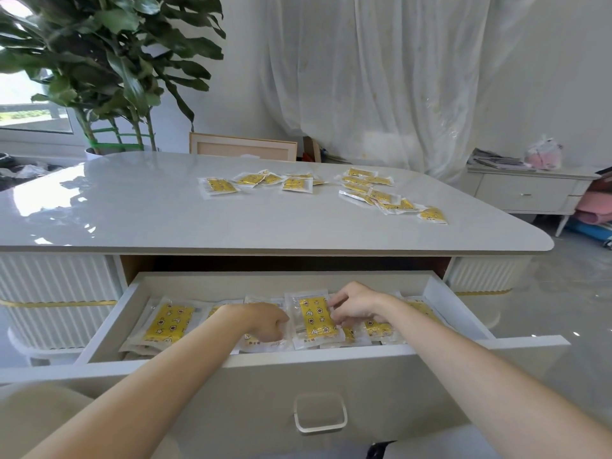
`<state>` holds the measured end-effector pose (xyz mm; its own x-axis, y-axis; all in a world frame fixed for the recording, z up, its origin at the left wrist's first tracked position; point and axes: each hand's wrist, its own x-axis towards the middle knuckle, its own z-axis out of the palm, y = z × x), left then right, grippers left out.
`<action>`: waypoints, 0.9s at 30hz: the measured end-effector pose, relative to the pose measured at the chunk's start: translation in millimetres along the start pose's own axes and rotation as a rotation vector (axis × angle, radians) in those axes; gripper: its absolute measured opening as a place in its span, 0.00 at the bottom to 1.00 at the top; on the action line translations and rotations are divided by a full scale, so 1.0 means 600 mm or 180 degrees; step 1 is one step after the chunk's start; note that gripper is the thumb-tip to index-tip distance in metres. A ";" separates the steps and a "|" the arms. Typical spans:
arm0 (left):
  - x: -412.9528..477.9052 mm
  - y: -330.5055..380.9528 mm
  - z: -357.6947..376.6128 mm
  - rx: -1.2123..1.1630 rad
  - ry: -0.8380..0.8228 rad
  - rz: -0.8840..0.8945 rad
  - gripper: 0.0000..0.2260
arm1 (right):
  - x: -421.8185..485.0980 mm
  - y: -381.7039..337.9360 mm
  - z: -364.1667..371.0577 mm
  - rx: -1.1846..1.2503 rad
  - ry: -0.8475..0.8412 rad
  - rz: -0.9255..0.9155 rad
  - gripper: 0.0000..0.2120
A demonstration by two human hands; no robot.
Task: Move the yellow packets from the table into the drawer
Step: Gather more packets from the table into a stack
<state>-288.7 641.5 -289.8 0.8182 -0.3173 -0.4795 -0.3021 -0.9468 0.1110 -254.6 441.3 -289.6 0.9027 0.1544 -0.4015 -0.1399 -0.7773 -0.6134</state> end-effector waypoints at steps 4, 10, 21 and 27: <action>-0.009 -0.002 -0.002 -0.0160 0.0294 -0.0016 0.21 | -0.013 -0.004 -0.005 0.0083 0.0087 -0.0133 0.20; -0.055 0.002 -0.016 -0.0852 0.0811 0.0147 0.20 | -0.057 -0.022 -0.025 -0.0091 0.0098 -0.0347 0.14; -0.157 -0.031 -0.120 -0.1085 0.1745 0.0114 0.15 | -0.136 -0.146 -0.090 0.0088 0.0570 -0.1084 0.12; -0.180 -0.045 -0.186 -0.0910 0.1827 -0.0114 0.16 | -0.154 -0.183 -0.131 0.0135 0.0736 -0.1189 0.11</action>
<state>-313.9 695.4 -143.8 0.9810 -0.1885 0.0464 -0.1922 -0.9092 0.3692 -290.7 464.2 -131.5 0.9612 0.2757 0.0128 0.2010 -0.6677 -0.7168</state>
